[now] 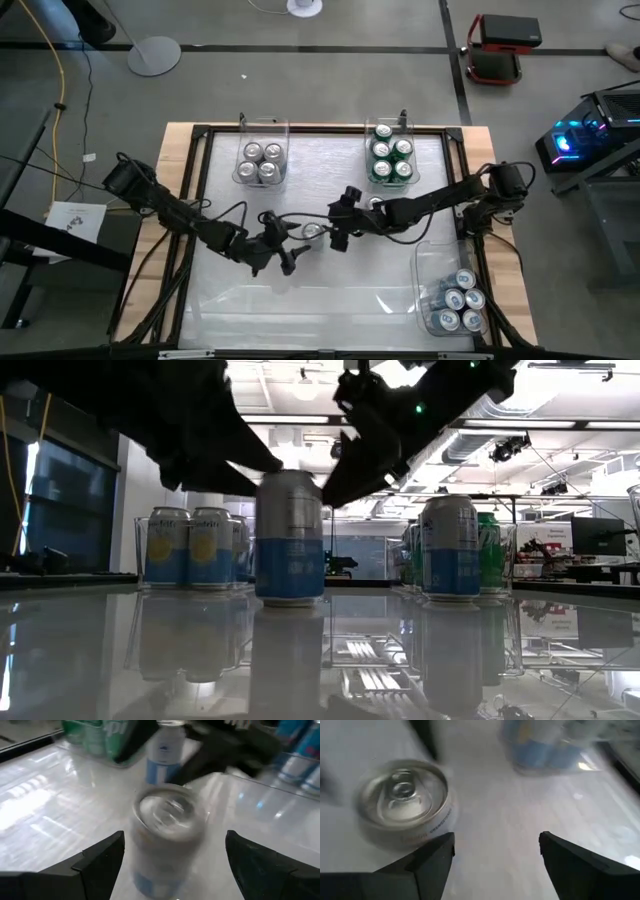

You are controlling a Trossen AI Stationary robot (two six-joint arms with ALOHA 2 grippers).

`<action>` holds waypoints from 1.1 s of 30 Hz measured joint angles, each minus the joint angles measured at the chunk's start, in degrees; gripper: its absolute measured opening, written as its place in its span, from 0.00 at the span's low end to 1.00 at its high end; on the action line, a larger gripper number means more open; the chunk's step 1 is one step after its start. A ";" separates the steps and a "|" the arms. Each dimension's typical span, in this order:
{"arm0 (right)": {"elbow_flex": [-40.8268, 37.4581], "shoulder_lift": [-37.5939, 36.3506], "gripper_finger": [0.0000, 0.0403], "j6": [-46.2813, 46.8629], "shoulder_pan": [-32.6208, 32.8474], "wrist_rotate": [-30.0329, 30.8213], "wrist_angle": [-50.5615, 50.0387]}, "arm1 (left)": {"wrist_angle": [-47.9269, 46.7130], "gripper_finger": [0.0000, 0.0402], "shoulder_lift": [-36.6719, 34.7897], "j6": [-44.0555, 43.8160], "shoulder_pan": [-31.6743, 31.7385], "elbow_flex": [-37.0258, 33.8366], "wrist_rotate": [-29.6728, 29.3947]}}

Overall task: Sort soda cans
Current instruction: Put the blue-white soda can into the top left transparent bin

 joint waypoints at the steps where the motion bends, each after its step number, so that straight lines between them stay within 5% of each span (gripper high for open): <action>1: -0.12 -0.02 0.70 -0.03 0.07 -0.87 1.11 | -0.14 0.80 0.13 -0.02 0.42 0.01 -0.26; 21: -0.02 -0.02 0.68 0.20 6.23 -5.75 -0.70 | -18.71 0.80 -7.41 1.40 0.25 0.05 -0.56; 28: 0.00 -0.04 0.66 -3.98 2.84 -6.35 -1.68 | -17.17 0.80 -6.66 1.11 0.41 0.01 7.36; 33: 0.00 0.09 0.50 -5.04 -0.36 -6.27 -1.50 | -14.93 0.77 -3.89 -0.80 0.86 0.01 12.65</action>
